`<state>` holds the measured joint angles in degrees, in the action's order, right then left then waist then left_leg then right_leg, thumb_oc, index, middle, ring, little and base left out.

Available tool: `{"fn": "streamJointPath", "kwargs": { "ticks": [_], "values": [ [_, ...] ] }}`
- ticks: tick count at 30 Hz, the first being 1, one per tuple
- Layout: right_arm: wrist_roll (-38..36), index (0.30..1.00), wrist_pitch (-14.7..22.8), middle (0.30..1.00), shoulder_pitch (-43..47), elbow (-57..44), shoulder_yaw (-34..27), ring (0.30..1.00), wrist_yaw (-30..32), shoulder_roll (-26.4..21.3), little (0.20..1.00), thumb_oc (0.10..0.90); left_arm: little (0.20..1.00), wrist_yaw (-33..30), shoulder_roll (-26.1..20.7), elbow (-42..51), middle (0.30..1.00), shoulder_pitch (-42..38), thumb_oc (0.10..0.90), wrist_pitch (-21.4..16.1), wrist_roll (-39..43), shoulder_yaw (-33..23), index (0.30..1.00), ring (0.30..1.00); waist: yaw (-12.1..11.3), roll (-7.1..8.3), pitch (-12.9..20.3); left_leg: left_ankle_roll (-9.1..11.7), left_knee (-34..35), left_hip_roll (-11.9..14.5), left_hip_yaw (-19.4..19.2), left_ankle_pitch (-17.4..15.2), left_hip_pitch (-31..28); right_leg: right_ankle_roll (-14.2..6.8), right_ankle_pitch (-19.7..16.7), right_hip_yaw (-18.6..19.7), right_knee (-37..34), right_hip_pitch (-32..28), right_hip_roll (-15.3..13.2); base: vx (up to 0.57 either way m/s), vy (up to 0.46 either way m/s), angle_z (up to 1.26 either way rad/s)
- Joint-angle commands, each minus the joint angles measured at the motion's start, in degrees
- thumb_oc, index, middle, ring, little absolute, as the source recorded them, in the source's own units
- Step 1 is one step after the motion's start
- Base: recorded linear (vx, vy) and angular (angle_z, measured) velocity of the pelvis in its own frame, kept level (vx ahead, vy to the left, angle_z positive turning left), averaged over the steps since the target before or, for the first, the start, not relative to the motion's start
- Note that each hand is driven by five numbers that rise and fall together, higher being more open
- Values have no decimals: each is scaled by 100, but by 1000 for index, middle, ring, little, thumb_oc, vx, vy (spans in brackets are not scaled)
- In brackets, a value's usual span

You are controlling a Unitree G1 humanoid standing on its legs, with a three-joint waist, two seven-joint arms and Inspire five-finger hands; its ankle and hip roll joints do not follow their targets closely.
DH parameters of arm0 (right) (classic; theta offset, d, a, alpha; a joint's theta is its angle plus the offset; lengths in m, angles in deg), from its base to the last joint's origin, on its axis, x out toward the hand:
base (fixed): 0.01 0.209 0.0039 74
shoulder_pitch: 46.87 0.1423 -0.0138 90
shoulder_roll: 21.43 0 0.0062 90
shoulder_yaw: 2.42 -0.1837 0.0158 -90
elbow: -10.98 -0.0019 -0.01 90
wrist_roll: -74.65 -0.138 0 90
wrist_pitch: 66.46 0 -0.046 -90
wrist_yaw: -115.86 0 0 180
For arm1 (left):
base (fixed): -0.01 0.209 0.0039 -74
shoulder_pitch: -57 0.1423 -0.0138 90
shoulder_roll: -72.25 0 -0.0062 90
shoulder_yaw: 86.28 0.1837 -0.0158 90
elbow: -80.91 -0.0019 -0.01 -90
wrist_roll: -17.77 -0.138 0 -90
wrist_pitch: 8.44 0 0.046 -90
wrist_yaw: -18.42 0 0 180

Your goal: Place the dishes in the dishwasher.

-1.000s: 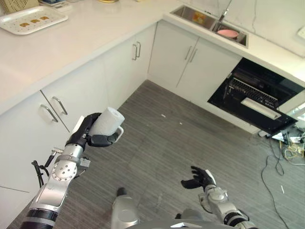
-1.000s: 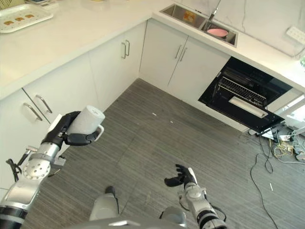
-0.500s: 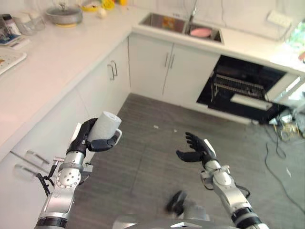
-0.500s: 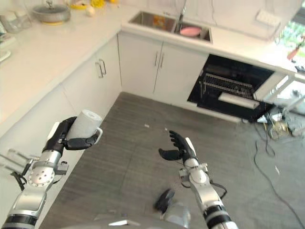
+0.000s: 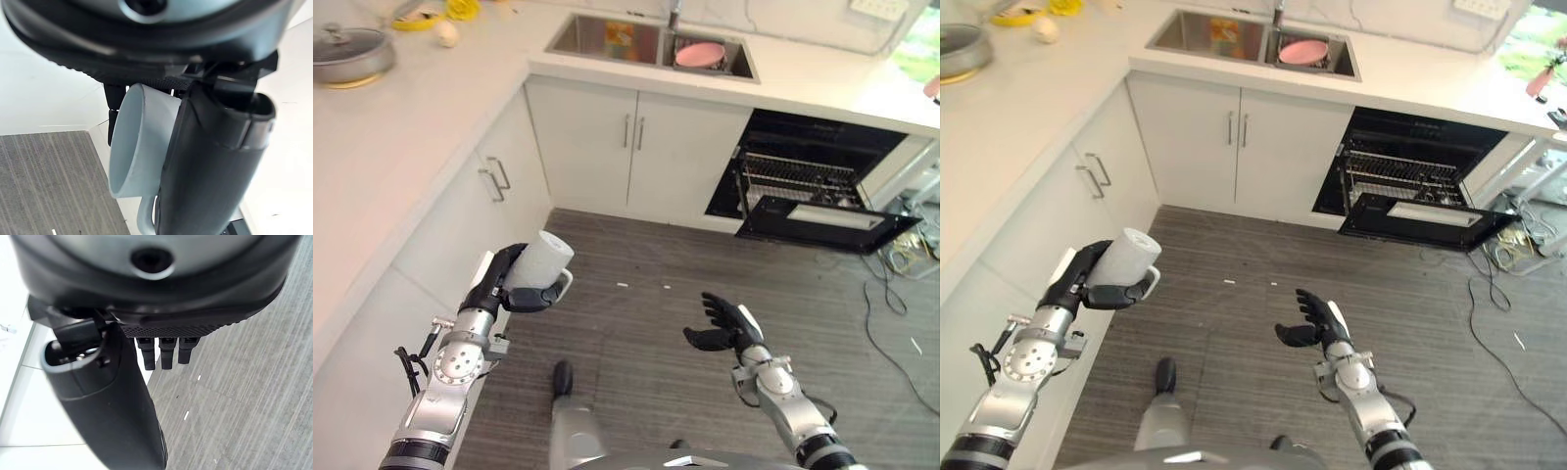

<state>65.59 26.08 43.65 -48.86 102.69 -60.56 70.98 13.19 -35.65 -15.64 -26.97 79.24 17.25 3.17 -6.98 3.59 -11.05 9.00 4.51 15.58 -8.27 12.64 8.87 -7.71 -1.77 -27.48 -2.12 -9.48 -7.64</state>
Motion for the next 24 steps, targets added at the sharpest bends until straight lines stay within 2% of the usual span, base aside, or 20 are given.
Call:
{"fn": "streamJointPath", "kwargs": {
  "ticks": [1, 2, 3, 4, 5, 6, 7, 8, 9, 11, 13, 15, 16, 17, 18, 19, 20, 21, 23, 24],
  "values": [
    [-63, 900, 435, 900, 612, -556, -311, 900, 102, -115, 900, 800, 300, -275, -453, 1129, 300, -175, 400, -521, 60, -535, 300, 300, -228, -177, -110, 254, -506, 364, 115, -579, 267, 4, 1221, -452, 801, 153, 311, 219, 308, -62],
    [-61, 900, 432, 900, 609, -561, -314, 900, 102, -110, 900, 800, 300, -273, -457, 1134, 300, -174, 400, -518, 59, -536, 300, 300, -235, -168, -111, 256, -533, 363, 114, -596, 278, 4, 1258, -445, 861, 178, 290, 301, 474, -64],
    [24, 900, 363, 900, 523, -509, -462, 900, 135, -9, 900, 800, 300, -234, -577, 1171, 300, -159, 400, -489, -42, -539, 300, 300, -211, -64, -90, -35, -979, 168, 176, -639, 308, -66, 1228, -293, 1824, 319, 91, 380, 537, -30],
    [68, 900, 313, 900, 487, -491, -529, 900, 142, 83, 900, 800, 300, -247, -620, 1159, 300, -154, 400, -459, -72, -571, 300, 300, -193, 25, -41, -236, -1171, 47, 60, -884, 240, -283, 1050, -237, 2582, 474, -220, 503, 723, -18],
    [36, 900, 274, 900, 479, -477, -565, 900, 126, 182, 900, 800, 300, -302, -625, 1133, 300, -130, 400, -458, -32, -601, 300, 300, -137, 13, -73, -392, -1296, -35, -32, -1051, 106, -488, 616, -256, 3331, 661, -562, 440, 605, -30],
    [34, 900, 226, 900, 515, -501, -561, 900, 65, 241, 900, 800, 300, -343, -652, 1089, 300, -81, 400, -453, -28, -594, 300, 300, -85, -76, -112, -496, -1289, -32, -187, -1175, -158, -627, 107, -516, 4087, 894, -879, 364, 530, -42],
    [56, 900, 210, 900, 501, -542, -566, 900, 26, 284, 900, 800, 300, -329, -660, 1113, 300, -25, 400, -453, -14, -633, 300, 300, -88, -113, -121, -581, -1254, -65, -338, -1261, -325, -722, -88, -821, 4467, 975, -1137, 241, 347, -52],
    [57, 900, 207, 900, 497, -546, -564, 900, 25, 285, 900, 800, 300, -327, -660, 1116, 300, -19, 400, -452, -13, -638, 300, 300, -92, -90, -131, -590, -1246, -93, -355, -1261, -341, -725, -72, -802, 4505, 987, -1175, 395, 407, -59],
    [141, 900, 163, 900, 503, -669, -547, 900, -18, 324, 900, 800, 300, -326, -729, 1189, 300, 56, 400, -434, -22, -695, 300, 300, -76, -112, -123, -704, -961, -257, -543, -1368, -767, -729, -193, -1281, 4631, 1236, -1295, 410, 312, -60],
    [39, 900, 205, 900, 449, -853, -579, 900, -22, 325, 900, 800, 300, -320, -721, 1188, 300, 6, 400, -436, -71, -694, 300, 300, -96, 45, -107, -664, -989, -487, -485, -1633, -940, -729, 110, -1299, 3397, 1343, -932, 415, 211, -75],
    [-86, 900, 284, 900, 403, -1007, -688, 900, 67, 312, 900, 800, 300, -306, -667, 1191, 300, -89, 400, -426, -99, -682, 300, 300, -165, 160, -56, -616, -1016, -611, -542, -1812, -1074, -710, 136, -1513, 1933, 1343, -994, 276, 6, -58],
    [-151, 900, 302, 900, 388, -1167, -734, 900, 110, 328, 900, 800, 300, -332, -608, 1114, 300, -265, 400, -419, -75, -662, 300, 300, -230, 103, -11, -467, -1000, -460, -625, -1858, -1137, -651, 25, -1791, 868, 1341, -1231, 275, -51, 10],
    [-145, 900, 293, 900, 358, -1263, -779, 900, 109, 327, 900, 800, 300, -350, -560, 1055, 300, -347, 400, -433, -93, -679, 300, 300, -254, 14, 8, -382, -1018, -331, -691, -1919, -1193, -663, -115, -1897, 414, 1393, -1386, 189, -21, 16],
    [-145, 900, 291, 900, 355, -1266, -781, 900, 109, 325, 900, 800, 300, -351, -558, 1052, 300, -351, 400, -434, -94, -675, 300, 300, -259, 8, 9, -381, -1022, -325, -693, -1922, -1192, -662, -127, -1898, 396, 1388, -1374, 375, 37, -1],
    [-133, 900, 271, 900, 311, -1422, -809, 900, 73, 333, 900, 800, 300, -383, -509, 1051, 300, -356, 400, -461, -142, -714, 300, 300, -184, -142, 32, -342, -1142, -220, -738, -2071, -1314, -663, -202, -1876, 207, 1527, -1693, 441, 76, -17],
    [-141, 900, 252, 900, 279, -1514, -794, 900, 38, 323, 900, 800, 300, -387, -479, 1044, 300, -337, 400, -486, -155, -742, 300, 300, -148, -193, 63, -341, -1244, -194, -822, -2216, -1415, -674, -257, -1854, 202, 1540, -1766, 613, 100, -22],
    [-146, 900, 232, 900, 264, -1580, -799, 900, -1, 291, 900, 800, 300, -380, -455, 1058, 300, -307, 400, -505, -154, -757, 300, 300, -117, -180, 80, -362, -1361, -233, -838, -2363, -1483, -666, -304, -1784, 217, 1467, -1749, 519, 44, -35],
    [-154, 900, 217, 900, 246, -1626, -793, 900, -54, 250, 900, 800, 300, -339, -423, 1082, 300, -272, 400, -505, -174, -766, 300, 300, -127, -83, 123, -369, -1480, -306, -886, -2544, -1586, -690, -456, -1806, 97, 1324, -1701, 540, 18, -32],
    [-162, 900, 197, 900, 258, -1643, -786, 900, -73, 246, 900, 800, 300, -331, -407, 1102, 300, -219, 400, -510, -193, -796, 300, 300, -134, -39, 155, -357, -1543, -345, -914, -2625, -1719, -719, -593, -1858, 101, 1222, -1662, 503, -22, -35],
    [-151, 900, 185, 900, 255, -1690, -744, 900, -156, 206, 900, 800, 300, -341, -348, 1067, 300, -100, 400, -494, -192, -841, 300, 300, -44, -2, 295, -240, -1666, -276, -956, -2684, -2077, -729, -699, -1736, 210, 1232, -1504, 823, -111, -10]
  ]
}}
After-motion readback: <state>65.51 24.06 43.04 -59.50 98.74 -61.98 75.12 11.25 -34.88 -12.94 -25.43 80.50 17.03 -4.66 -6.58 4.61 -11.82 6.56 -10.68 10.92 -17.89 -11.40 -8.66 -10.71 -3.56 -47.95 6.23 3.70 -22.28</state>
